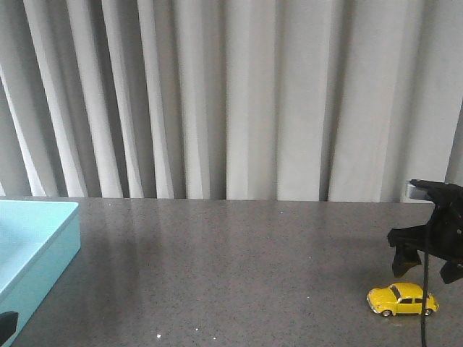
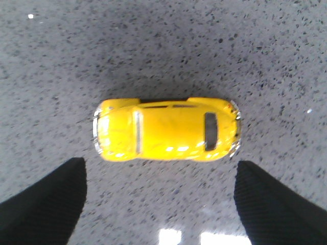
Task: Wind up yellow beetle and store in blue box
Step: 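Lower the right gripper over the yellow toy car, then close the right gripper on the car and pull it backward, then release the car so it rolls toward the blue box, then lower the left gripper over the yellow car beside the box, then close the left gripper on the car and lift it, then move the car over the blue box and release it inside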
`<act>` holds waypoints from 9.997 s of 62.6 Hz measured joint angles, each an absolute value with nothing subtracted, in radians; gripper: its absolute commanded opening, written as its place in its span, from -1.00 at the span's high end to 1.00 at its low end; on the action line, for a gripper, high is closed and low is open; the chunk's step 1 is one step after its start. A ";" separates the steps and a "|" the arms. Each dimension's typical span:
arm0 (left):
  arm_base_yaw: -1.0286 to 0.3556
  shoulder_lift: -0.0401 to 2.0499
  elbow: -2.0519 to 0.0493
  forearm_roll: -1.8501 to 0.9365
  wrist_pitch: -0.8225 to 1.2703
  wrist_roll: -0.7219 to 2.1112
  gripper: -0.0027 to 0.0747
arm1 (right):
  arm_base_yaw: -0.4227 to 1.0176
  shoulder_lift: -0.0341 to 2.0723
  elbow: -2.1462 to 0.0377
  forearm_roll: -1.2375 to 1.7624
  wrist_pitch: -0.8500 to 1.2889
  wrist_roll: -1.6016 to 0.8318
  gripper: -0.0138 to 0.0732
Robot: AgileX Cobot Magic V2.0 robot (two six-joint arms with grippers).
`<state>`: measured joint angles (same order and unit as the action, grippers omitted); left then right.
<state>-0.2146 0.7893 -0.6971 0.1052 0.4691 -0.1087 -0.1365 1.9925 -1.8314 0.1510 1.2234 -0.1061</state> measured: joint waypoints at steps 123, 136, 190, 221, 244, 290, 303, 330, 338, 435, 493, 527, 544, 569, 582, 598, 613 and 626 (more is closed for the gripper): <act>-0.215 0.789 -0.697 0.105 0.471 -0.109 -0.46 | -0.410 2.164 -1.884 0.213 1.143 -0.220 -0.58; -0.215 0.789 -0.697 0.105 0.471 -0.109 -0.46 | -0.502 2.167 -1.884 0.231 1.107 -0.299 -0.58; -0.215 0.789 -0.697 0.105 0.474 -0.109 -0.46 | -0.482 1.851 -1.875 0.405 1.117 -0.495 -0.58; -0.215 0.789 -0.697 0.105 0.475 -0.108 -0.46 | 0.040 1.381 -1.487 0.097 1.001 -0.218 -0.58; -0.215 0.789 -0.697 0.105 0.475 -0.108 -0.46 | 0.077 1.063 -0.956 0.061 0.810 -0.145 -0.58; -0.215 0.789 -0.697 0.105 0.475 -0.108 -0.46 | 0.077 0.947 -0.842 0.057 0.789 -0.136 -0.58; -0.215 0.789 -0.697 0.105 0.475 -0.108 -0.46 | 0.077 0.947 -0.842 0.057 0.795 -0.136 -0.58; -0.215 0.789 -0.697 0.105 0.321 -0.111 -0.45 | 0.077 0.947 -0.842 0.057 0.796 -0.135 -0.58; -0.215 0.825 -0.739 0.109 0.293 -0.051 -0.45 | 0.077 0.947 -0.842 0.057 0.796 -0.135 -0.58; -0.042 2.187 -2.053 -0.142 1.175 1.026 -0.45 | 0.077 0.947 -0.842 0.057 0.800 -0.133 -0.58; -0.035 2.313 -2.140 -0.160 1.178 1.063 0.28 | 0.077 0.947 -0.842 0.057 0.801 -0.132 -0.58; -0.035 2.161 -2.139 -0.265 1.240 1.014 0.28 | 0.077 0.947 -0.842 0.057 0.804 -0.132 -0.58; -0.033 2.028 -2.139 -0.146 1.254 0.794 0.28 | 0.077 0.947 -0.842 0.057 0.804 -0.132 -0.58; 0.180 1.953 -2.139 -0.027 1.264 0.427 0.28 | 0.077 0.947 -0.842 0.057 0.804 -0.132 -0.58; 0.272 1.989 -2.139 -0.018 1.268 0.357 0.28 | 0.077 0.947 -0.842 0.057 0.804 -0.132 -0.58; 0.292 2.114 -2.139 -0.038 1.268 0.315 0.28 | 0.077 0.947 -0.842 0.057 0.804 -0.132 -0.58; 0.292 2.236 -2.139 -0.062 1.253 0.313 0.28 | 0.077 0.947 -0.842 0.057 0.804 -0.132 -0.58; 0.292 2.284 -2.139 -0.051 1.240 0.313 0.25 | 0.077 0.947 -0.842 0.057 0.804 -0.132 -0.58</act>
<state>0.2921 2.2840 -2.1389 -0.0515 1.2404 0.3130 0.0767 0.9468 -0.8424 0.0567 0.8042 -0.1317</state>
